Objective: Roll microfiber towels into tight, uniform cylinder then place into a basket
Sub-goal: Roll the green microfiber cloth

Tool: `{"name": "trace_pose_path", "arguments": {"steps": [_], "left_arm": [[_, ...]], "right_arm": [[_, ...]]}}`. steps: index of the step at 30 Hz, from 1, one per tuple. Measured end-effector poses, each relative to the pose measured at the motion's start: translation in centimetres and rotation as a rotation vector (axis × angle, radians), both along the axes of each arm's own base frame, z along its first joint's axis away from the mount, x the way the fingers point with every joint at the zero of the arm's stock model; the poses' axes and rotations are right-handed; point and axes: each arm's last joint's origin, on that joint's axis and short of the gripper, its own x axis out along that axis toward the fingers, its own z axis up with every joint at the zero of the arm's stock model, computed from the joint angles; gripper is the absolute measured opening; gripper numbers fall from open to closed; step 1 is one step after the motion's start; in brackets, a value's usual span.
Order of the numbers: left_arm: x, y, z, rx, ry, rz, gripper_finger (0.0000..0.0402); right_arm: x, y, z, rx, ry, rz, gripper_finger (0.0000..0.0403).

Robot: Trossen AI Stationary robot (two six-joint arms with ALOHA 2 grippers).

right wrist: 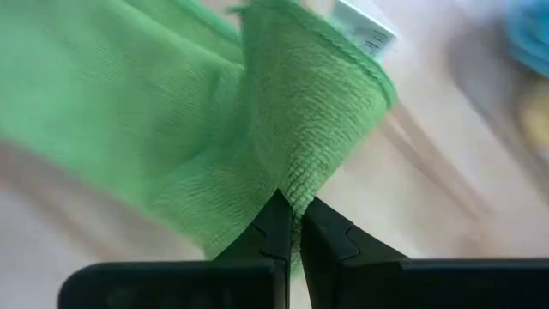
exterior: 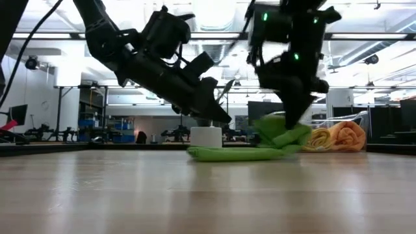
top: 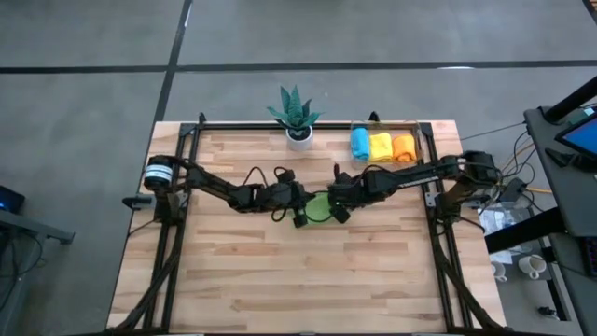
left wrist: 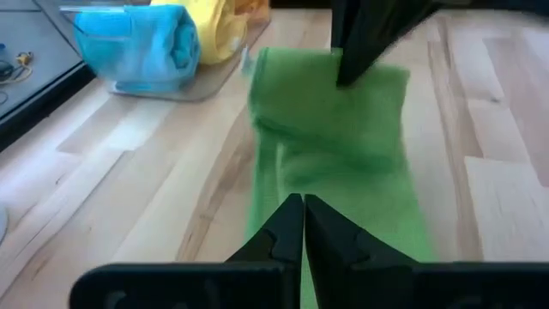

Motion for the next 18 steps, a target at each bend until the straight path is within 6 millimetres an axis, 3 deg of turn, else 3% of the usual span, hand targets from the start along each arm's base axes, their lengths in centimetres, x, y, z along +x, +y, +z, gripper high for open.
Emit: {"name": "trace_pose_path", "arguments": {"steps": [7,18], "left_arm": [[0.0,-0.1,0.0,-0.007,0.001,-0.019,0.0],[0.0,-0.1,-0.1,-0.015,0.002,-0.051,0.0]], "right_arm": [[0.9,-0.9,-2.4,-0.067,0.354,0.015,0.0009],[4.5,-1.0,-4.3,-0.064,0.409,0.101,0.0009]]}}
